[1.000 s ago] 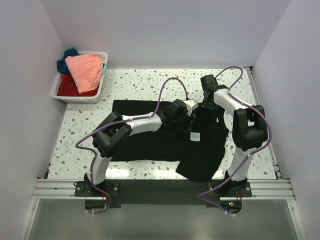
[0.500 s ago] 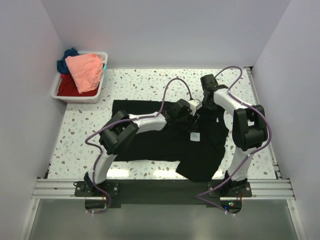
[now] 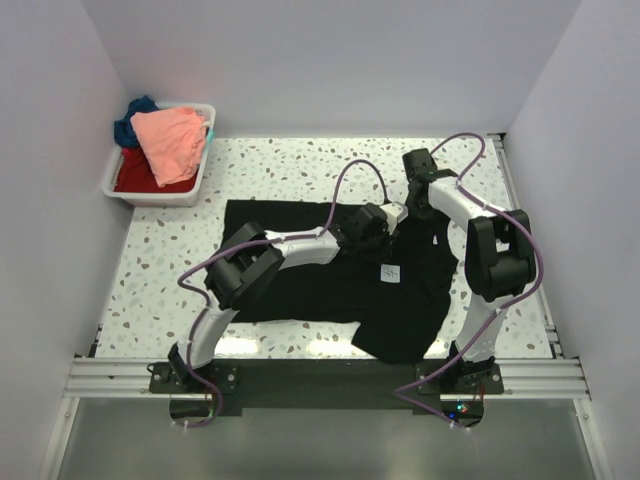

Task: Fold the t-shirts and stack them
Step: Fold the tshirt

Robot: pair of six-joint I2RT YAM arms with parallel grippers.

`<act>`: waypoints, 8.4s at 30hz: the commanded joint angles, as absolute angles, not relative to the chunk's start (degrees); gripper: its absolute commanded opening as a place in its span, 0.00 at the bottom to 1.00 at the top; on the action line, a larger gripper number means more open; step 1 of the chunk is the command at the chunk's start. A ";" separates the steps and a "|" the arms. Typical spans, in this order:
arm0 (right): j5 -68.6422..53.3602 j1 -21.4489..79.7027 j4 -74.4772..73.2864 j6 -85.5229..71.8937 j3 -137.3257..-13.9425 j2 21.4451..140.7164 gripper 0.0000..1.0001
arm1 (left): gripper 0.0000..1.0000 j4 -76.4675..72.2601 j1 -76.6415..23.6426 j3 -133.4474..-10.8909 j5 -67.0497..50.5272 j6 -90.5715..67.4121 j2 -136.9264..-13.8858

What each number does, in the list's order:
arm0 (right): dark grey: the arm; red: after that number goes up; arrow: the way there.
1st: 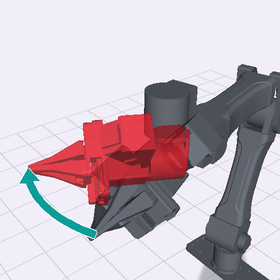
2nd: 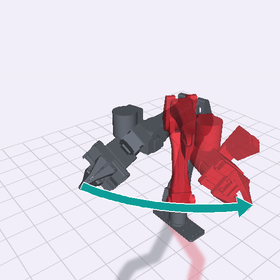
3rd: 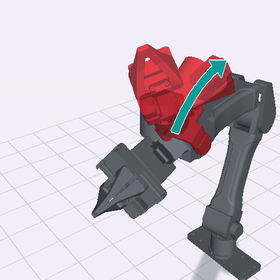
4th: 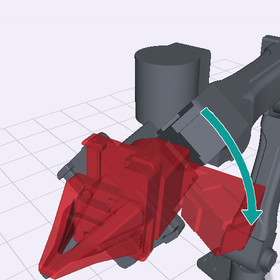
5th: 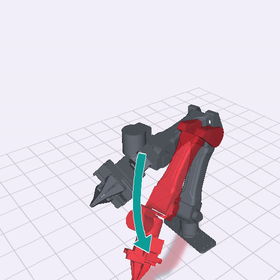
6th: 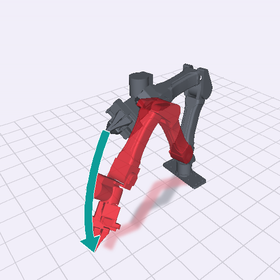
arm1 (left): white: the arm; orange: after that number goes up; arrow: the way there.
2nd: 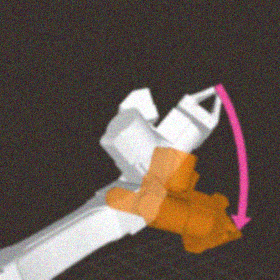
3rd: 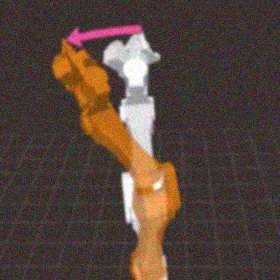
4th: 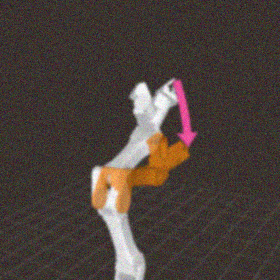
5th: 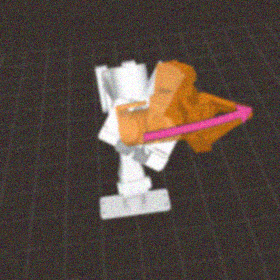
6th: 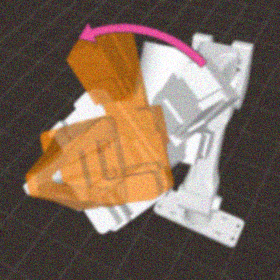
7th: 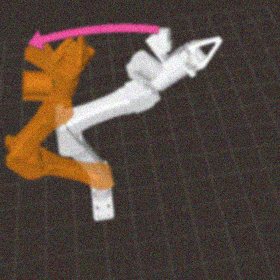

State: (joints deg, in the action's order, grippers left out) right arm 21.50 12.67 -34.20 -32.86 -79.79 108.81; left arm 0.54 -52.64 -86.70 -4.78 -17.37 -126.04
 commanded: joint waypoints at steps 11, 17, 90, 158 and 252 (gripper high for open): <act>21.97 12.39 -33.48 -32.61 -79.81 106.70 0.00 | 0.00 2.37 -53.17 -88.86 1.39 -15.65 -125.69; 23.20 12.39 -36.29 -32.52 -77.01 101.09 0.00 | 0.00 2.72 -53.35 -86.84 3.42 -14.51 -122.26; 20.21 13.45 -34.01 -38.58 -79.36 109.51 0.37 | 0.60 25.40 -26.37 -85.96 9.76 -24.87 -114.79; 18.73 8.79 -34.10 -23.90 -87.74 98.10 0.51 | 0.84 28.46 -11.60 -88.17 10.36 -28.81 -104.97; 12.30 17.05 -43.60 -49.13 -38.15 68.02 0.45 | 0.00 25.58 -12.57 -63.19 21.45 -37.18 -86.22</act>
